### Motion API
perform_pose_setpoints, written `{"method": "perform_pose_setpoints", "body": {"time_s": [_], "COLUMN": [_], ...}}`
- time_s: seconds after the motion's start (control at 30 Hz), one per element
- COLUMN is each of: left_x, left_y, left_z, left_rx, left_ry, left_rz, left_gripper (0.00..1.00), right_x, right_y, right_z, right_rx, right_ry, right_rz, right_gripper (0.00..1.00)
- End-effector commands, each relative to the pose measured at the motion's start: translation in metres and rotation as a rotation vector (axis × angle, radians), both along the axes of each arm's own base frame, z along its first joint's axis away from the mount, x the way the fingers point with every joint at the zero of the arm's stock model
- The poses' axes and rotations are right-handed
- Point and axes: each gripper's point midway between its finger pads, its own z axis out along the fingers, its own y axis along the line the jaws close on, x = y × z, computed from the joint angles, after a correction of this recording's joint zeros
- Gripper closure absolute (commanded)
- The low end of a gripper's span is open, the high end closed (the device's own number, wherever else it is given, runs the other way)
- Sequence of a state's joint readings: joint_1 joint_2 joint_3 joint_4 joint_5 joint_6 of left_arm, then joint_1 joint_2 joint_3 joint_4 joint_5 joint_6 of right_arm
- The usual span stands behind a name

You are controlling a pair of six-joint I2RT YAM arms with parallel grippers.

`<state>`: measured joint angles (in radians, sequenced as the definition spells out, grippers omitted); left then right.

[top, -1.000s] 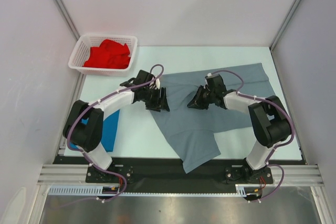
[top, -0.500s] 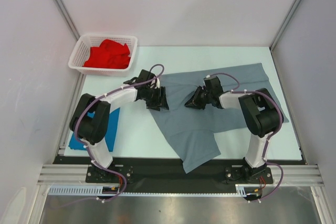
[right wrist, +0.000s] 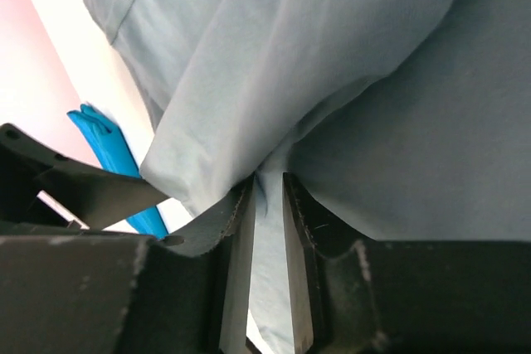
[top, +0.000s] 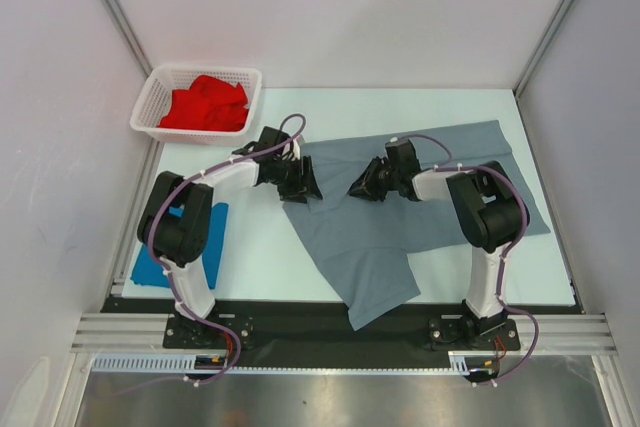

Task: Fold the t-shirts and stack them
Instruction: Fold the tshirt

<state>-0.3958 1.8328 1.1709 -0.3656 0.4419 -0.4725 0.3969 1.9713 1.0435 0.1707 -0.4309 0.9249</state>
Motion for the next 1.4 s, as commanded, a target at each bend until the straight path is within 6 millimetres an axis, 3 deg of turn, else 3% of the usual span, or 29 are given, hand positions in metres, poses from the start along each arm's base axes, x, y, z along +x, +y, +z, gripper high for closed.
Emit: {"method": "perform_pose_setpoints", "body": {"time_s": [0.0,0.5,0.6,0.7,0.73,0.77,0.97,1.17,1.27,1.3,1.37], "left_x": [0.014,0.010,0.008,0.008,0.008,0.007,0.007,0.010,0.005,0.004,0.003], "left_y": [-0.013,-0.016,-0.016,-0.015,-0.015,-0.016,-0.016,-0.011,-0.013,-0.014,-0.017], "left_z": [0.016,0.015,0.015,0.017,0.018,0.020,0.018,0.016,0.005,0.003,0.000], "left_rx": [-0.063,-0.084,-0.084,-0.083,-0.085,-0.090,-0.092,-0.066,-0.074,-0.082,-0.103], "left_ry": [-0.037,-0.018,-0.016,-0.015,-0.016,-0.014,-0.002,-0.009,0.035,0.044,0.060], "left_rz": [-0.012,-0.026,-0.031,-0.029,-0.030,-0.031,-0.022,0.000,-0.007,-0.009,-0.006], "left_gripper": [0.42,0.48,0.50,0.50,0.48,0.46,0.42,0.41,0.42,0.44,0.56], "right_x": [0.019,0.031,0.032,0.027,0.029,0.027,0.016,0.008,0.006,0.005,0.005], "right_y": [0.003,-0.001,0.000,0.000,0.000,-0.001,-0.005,-0.010,-0.010,-0.011,-0.012], "right_z": [0.012,-0.001,-0.002,0.003,0.011,0.013,0.033,0.037,0.037,0.036,0.038], "right_rx": [0.027,0.007,0.001,-0.003,-0.005,-0.013,-0.050,-0.064,-0.061,-0.066,-0.070], "right_ry": [-0.047,-0.002,0.002,0.014,0.001,0.007,0.020,0.029,0.034,0.036,0.032], "right_rz": [-0.018,-0.074,-0.067,-0.051,-0.042,-0.032,0.028,0.045,0.046,0.044,0.049], "right_gripper": [0.75,0.75,0.83,0.90,0.98,1.00,1.00,1.00,1.00,1.00,1.00]}}
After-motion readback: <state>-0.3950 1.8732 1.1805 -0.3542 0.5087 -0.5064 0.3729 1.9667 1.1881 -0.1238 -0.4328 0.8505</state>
